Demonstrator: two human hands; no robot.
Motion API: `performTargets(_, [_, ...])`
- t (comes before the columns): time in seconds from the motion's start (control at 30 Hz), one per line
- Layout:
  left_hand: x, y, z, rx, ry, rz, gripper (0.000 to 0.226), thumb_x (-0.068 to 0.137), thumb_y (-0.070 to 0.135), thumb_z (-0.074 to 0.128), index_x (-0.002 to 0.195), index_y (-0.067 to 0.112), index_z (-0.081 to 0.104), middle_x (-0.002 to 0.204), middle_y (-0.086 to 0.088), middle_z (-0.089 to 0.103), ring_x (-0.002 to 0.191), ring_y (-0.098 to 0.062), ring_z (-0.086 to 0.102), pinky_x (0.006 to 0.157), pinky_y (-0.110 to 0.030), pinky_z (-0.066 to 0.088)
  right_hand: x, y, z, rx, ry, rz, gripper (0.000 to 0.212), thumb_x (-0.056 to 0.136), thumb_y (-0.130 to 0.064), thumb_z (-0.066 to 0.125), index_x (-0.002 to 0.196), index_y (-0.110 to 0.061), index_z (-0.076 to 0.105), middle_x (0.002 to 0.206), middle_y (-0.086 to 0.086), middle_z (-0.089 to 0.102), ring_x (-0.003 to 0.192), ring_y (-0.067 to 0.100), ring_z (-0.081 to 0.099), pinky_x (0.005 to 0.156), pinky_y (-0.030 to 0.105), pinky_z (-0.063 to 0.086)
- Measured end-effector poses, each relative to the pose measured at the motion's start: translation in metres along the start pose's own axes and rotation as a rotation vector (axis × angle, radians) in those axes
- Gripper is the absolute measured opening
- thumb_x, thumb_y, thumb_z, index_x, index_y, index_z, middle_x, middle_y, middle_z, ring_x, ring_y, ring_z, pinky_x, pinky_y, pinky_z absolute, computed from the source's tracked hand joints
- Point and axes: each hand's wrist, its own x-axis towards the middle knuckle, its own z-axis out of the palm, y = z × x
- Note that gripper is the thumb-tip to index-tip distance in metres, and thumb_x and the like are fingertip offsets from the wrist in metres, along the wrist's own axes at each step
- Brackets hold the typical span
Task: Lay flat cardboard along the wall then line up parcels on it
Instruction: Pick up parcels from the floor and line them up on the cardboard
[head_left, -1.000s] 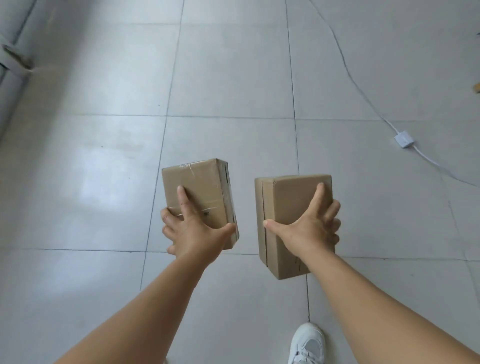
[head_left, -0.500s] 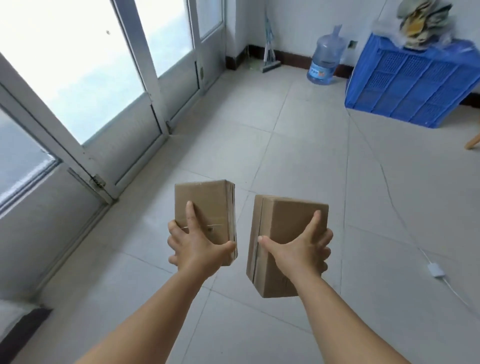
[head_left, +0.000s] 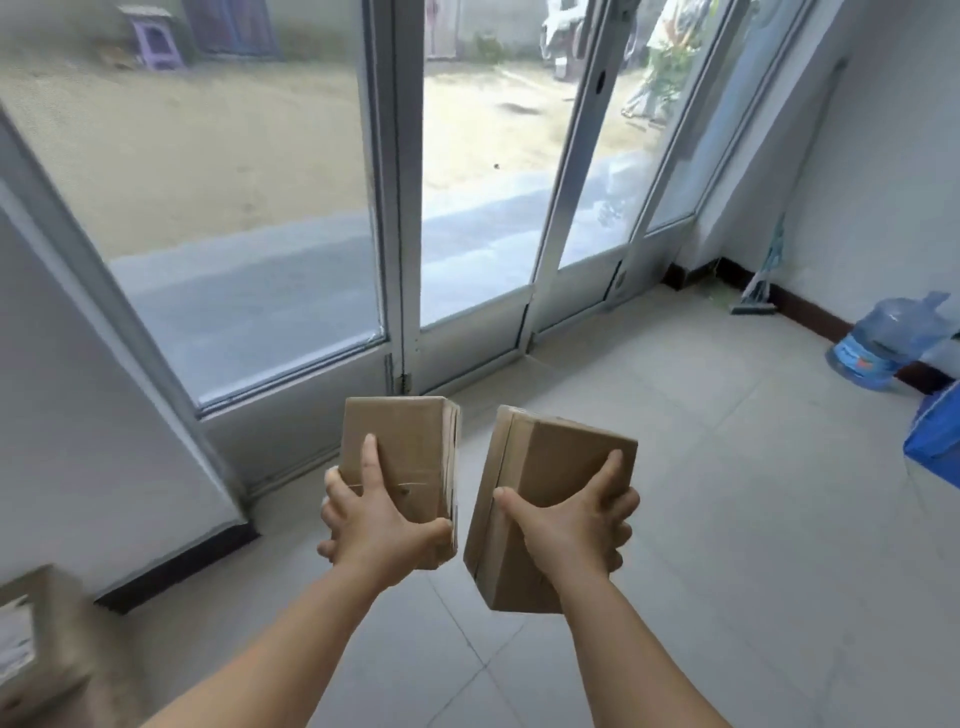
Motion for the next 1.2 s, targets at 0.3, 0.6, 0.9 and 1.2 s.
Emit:
performTargets(0.3, [-0.024, -0.054, -0.074, -0.076, 0.231, -0.197, 0.128, 0.057, 0.049, 0.082, 0.144, 0.045, -0.013, 0.148, -0.003, -0.008, 0.135, -0.035, 0.012, 0.108, -0.054, 0.028, -0.041, -0.065, 0.025, -0.039, -0.229, -0.238, 0.132, 0.053, -0.062, 0.077, 0.141, -0.036, -0.017, 0.146, 0.011, 0.006, 0.126, 0.038, 0.027, 0.105, 0.054, 0.031])
performTargets(0.6, [-0.075, -0.148, -0.120, -0.236, 0.400, -0.397, 0.128, 0.058, 0.040, 0.085, 0.145, 0.046, -0.010, 0.151, -0.003, -0.012, 0.140, -0.033, 0.010, 0.108, -0.050, 0.029, -0.131, -0.101, 0.088, -0.167, -0.438, -0.431, 0.133, 0.058, -0.062, 0.075, 0.145, -0.033, -0.022, 0.155, 0.013, -0.011, 0.141, 0.041, 0.009, 0.113, 0.054, 0.019])
performTargets(0.9, [-0.127, -0.308, -0.200, -0.329, 0.519, -0.658, 0.131, 0.056, 0.041, 0.086, 0.145, 0.045, -0.010, 0.154, -0.007, -0.011, 0.140, -0.033, 0.005, 0.111, -0.050, 0.024, -0.294, -0.131, 0.213, -0.294, -0.623, -0.530, 0.134, 0.055, -0.061, 0.076, 0.143, -0.038, -0.022, 0.155, 0.009, -0.010, 0.140, 0.040, 0.012, 0.112, 0.054, 0.021])
performTargets(1.2, [-0.135, -0.447, -0.252, -0.275, 0.439, -0.750, 0.129, 0.061, 0.044, 0.083, 0.145, 0.043, -0.014, 0.155, -0.007, -0.010, 0.141, -0.034, 0.007, 0.106, -0.052, 0.030, -0.396, -0.127, 0.319, -0.406, -0.705, -0.427, 0.135, 0.061, -0.061, 0.077, 0.145, -0.034, -0.025, 0.158, 0.015, -0.012, 0.142, 0.042, 0.010, 0.114, 0.055, 0.017])
